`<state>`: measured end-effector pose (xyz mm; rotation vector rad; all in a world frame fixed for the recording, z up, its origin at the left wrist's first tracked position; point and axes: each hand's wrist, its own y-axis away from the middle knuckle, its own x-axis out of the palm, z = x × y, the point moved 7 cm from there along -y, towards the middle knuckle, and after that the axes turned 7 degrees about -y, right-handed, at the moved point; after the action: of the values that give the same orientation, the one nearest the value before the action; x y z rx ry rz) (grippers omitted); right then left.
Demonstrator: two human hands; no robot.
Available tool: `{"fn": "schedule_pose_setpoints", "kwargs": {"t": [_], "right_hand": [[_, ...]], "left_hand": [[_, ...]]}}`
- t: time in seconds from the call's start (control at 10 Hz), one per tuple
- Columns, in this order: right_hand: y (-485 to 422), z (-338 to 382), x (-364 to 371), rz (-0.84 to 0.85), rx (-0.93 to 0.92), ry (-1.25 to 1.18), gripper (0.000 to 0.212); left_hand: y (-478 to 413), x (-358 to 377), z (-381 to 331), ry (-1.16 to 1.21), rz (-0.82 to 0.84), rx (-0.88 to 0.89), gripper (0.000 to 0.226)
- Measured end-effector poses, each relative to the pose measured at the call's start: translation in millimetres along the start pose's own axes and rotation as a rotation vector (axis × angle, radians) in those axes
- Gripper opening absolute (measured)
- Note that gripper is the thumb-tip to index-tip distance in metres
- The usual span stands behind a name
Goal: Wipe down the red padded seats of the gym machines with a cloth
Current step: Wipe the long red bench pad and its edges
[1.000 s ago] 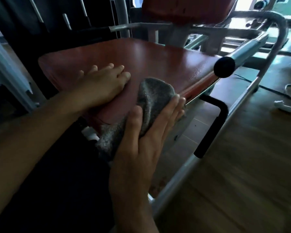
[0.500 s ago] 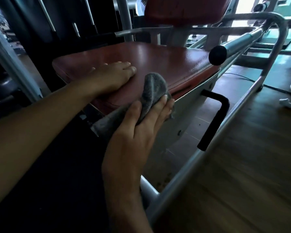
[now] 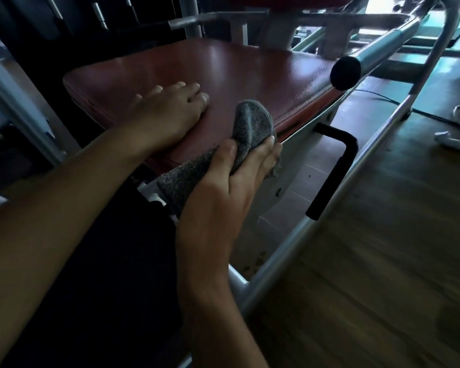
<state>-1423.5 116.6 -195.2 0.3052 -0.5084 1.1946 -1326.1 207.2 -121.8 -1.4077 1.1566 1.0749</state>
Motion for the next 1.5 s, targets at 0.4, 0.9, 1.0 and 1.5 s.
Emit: {"fn": "schedule_pose_setpoints", "kwargs": {"t": [0.4, 0.9, 1.0, 1.5], "right_hand": [[38, 16, -1, -0.103, 0.116, 0.119, 0.058], [-5, 22, -18, -0.133, 0.144, 0.165, 0.056], [10, 20, -16, -0.103, 0.177, 0.155, 0.055], [-15, 23, -23, -0.083, 0.134, 0.197, 0.053]], "left_hand": [[-10, 9, 2, 0.02, 0.039, 0.059, 0.051], [-9, 3, -33, 0.347, 0.013, 0.433, 0.063], [-12, 6, -30, 0.359, 0.004, 0.428, 0.06], [-10, 5, -31, 0.373, -0.049, 0.453, 0.049]]}}
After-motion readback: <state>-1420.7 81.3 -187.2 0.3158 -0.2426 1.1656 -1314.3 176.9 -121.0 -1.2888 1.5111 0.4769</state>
